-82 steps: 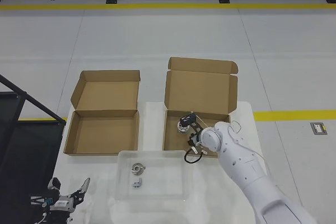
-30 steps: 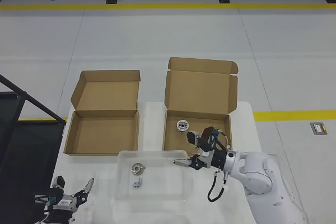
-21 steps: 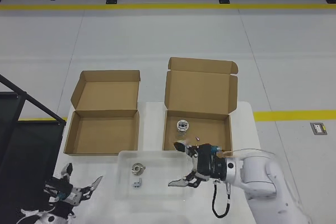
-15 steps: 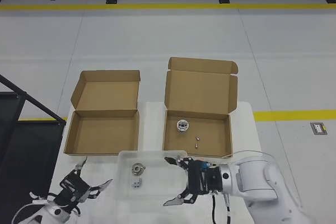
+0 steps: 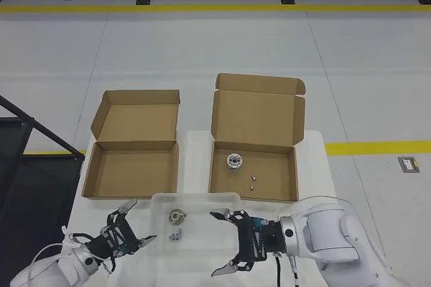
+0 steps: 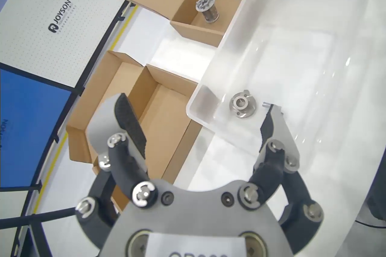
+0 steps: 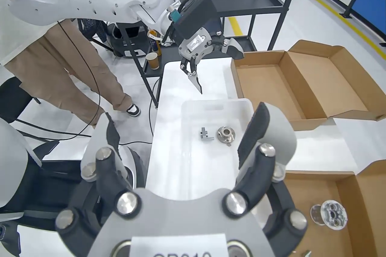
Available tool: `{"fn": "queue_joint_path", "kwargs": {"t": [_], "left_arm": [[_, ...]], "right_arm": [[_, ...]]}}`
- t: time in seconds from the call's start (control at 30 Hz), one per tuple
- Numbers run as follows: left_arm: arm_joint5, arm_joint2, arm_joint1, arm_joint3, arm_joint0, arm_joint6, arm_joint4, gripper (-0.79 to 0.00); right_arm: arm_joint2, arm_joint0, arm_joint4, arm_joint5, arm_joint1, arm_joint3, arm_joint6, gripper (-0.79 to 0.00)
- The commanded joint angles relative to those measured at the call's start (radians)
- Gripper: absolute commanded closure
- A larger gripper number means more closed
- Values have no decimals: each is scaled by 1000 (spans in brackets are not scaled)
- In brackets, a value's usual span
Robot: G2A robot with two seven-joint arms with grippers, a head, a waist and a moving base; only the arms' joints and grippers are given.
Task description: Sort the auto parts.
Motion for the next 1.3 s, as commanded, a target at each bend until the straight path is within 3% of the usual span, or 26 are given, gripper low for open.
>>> {"fn": "queue_joint_path", "kwargs": {"t": [0.0,0.23,0.5,0.6,0.83,1.0,1.27], "left_arm": [[0,0,0,0,0,0,0,-785],[8,7,2,-12,-2,-16,33,-785],[-218,59,41,5,-142,35,221,-785],[-272,114,56,30,-207,59,294,-785],[-272,321,101,169,-372,174,421,-785],[-272,458,135,240,-491,237,508,-785],[-272,469,140,247,-504,242,517,-785]], "right_arm": [[0,0,0,0,0,0,0,-785],[0,0,0,0,0,0,0,-785],[23,-25,-50,17,8,-16,-1,-785],[81,-75,-92,46,22,-47,7,-785],[281,-272,-158,123,53,-149,-46,-785],[353,-366,-176,121,63,-191,-100,-785],[353,-366,-176,121,63,-191,-100,-785]]}}
